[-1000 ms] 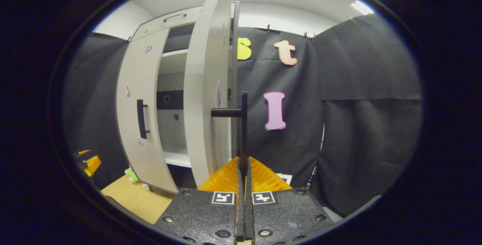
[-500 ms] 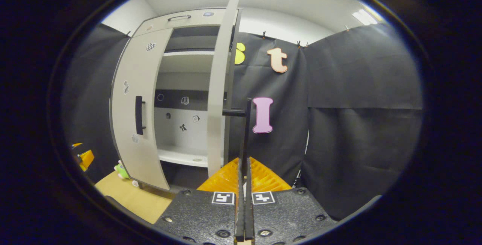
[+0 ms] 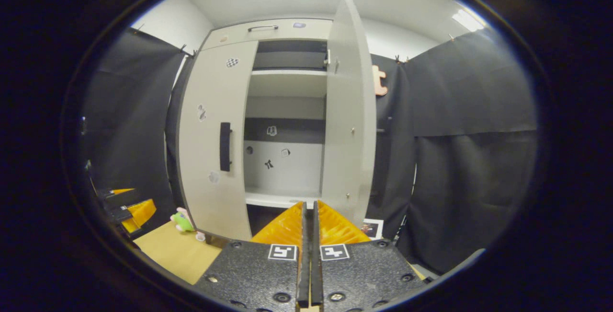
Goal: Open the right door of the double-door shoe cabinet with the right hand, and open the left door with the left hand.
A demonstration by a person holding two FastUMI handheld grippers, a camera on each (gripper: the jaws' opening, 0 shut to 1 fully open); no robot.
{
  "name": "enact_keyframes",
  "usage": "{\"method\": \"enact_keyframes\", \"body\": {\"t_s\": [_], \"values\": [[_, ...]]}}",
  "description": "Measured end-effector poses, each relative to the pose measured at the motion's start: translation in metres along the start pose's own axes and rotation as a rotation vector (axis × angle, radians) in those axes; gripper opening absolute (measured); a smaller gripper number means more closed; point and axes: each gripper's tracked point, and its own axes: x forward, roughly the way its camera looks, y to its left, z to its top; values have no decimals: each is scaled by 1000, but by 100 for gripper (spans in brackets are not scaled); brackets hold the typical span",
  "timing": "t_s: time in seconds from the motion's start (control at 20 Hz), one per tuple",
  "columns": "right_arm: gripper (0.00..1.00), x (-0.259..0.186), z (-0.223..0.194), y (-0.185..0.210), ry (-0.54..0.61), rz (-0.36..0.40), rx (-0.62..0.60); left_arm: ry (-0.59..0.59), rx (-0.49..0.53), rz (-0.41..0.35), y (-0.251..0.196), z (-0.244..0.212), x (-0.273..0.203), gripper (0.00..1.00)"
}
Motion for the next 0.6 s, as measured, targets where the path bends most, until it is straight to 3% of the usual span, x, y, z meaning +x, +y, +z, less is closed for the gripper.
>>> {"method": "enact_keyframes", "body": {"t_s": [0.05,0.25,0.45,0.5,0.6], "values": [[6,-2,-4,4,1,4,1,-5,5,1,-1,2,0,95],[62,3,-15,12,18,2,4,-13,9,8,0,5,-6,95],[79,6,-20,17,14,26,42,-21,9,10,-2,9,-8,95],[89,6,-21,17,12,26,42,-21,-5,-3,-7,11,-7,95],[94,6,-23,18,7,31,31,-31,-34,-41,-19,19,-3,95]]}}
